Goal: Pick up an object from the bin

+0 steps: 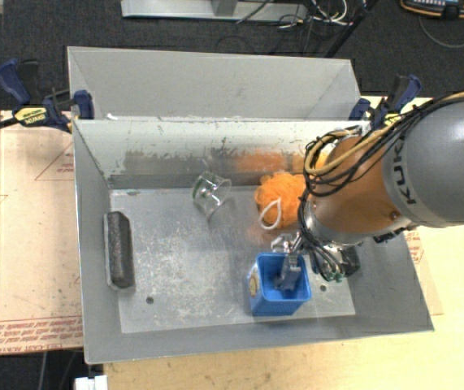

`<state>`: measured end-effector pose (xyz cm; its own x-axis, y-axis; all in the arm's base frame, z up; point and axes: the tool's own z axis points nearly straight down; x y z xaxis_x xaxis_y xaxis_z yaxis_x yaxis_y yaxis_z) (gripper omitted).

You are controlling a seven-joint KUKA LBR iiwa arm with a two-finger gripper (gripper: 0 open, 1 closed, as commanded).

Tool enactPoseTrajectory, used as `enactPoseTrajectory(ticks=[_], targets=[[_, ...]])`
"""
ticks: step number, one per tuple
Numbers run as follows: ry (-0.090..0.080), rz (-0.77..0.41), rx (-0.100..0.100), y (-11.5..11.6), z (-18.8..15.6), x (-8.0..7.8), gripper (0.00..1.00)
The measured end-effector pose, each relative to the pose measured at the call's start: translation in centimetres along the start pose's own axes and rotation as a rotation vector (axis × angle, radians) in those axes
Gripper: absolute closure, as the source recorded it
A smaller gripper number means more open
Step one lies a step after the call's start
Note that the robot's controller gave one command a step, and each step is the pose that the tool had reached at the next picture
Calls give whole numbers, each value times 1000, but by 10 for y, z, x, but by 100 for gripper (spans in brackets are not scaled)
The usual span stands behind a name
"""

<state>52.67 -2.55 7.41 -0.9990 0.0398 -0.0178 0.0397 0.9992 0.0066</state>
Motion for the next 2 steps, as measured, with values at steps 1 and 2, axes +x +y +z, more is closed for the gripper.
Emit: enactPoseTrajectory(ticks=[1,2], targets=[[-1,0,0,0,0,0,100],[-8,-12,0,-15,-159,-16,100]])
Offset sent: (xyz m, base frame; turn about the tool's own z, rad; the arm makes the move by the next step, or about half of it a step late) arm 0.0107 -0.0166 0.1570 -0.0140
